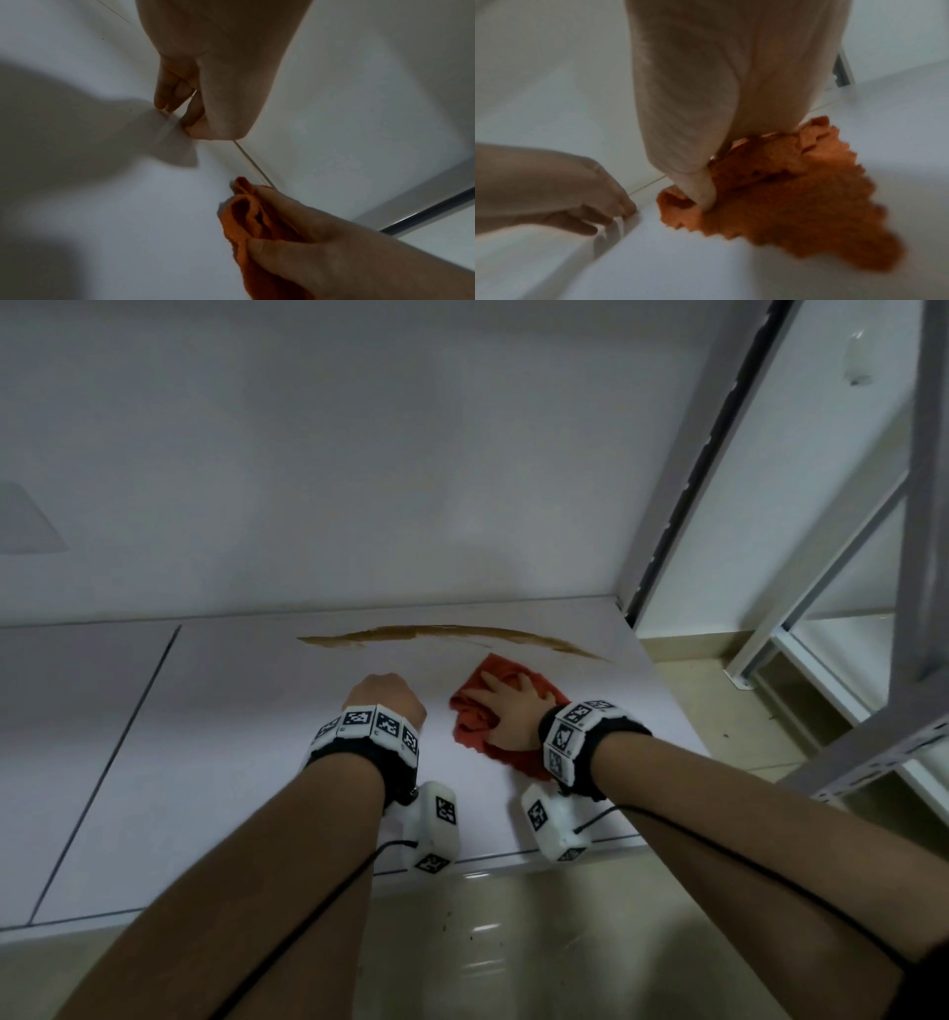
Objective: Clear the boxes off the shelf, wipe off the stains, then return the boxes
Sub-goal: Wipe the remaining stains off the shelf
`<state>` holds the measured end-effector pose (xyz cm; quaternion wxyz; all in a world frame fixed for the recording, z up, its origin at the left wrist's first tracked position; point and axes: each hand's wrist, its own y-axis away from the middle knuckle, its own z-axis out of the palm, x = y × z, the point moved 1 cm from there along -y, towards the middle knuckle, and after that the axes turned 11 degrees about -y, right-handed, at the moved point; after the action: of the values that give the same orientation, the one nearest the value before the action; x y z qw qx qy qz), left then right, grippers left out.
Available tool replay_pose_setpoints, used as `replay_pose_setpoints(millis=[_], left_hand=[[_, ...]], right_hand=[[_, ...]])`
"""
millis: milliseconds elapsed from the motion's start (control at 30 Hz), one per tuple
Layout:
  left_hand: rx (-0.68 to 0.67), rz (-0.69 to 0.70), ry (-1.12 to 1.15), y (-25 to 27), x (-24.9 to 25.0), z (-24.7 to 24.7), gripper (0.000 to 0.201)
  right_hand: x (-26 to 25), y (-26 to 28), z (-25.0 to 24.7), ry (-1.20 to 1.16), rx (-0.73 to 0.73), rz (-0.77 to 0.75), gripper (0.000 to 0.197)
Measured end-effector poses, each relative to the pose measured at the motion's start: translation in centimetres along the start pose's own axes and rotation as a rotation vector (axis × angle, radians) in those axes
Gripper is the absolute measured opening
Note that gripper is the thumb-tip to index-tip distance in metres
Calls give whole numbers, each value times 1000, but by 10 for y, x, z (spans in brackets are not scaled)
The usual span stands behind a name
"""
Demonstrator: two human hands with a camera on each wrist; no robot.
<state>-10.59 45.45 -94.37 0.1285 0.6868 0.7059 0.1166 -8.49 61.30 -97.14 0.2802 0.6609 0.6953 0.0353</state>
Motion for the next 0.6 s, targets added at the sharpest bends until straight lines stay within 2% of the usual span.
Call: replay_pose_setpoints(millis=[133,267,400,500,600], left_hand=[[19,-4,22,-1,0,4,30],[43,10,15,1,-3,6,34],[34,18,57,-5,-3,4,28],[-14,114,36,-11,9,3,19],[-44,212,-9,-16,20,12,25]], right_hand=[[6,6,4,9,109,-59,63],[0,11,5,96,32,-41,65],[4,3,3,163,-4,-62,63],[9,-1,-1,116,12,16,65],[18,-7,-8,110,11,65,63]])
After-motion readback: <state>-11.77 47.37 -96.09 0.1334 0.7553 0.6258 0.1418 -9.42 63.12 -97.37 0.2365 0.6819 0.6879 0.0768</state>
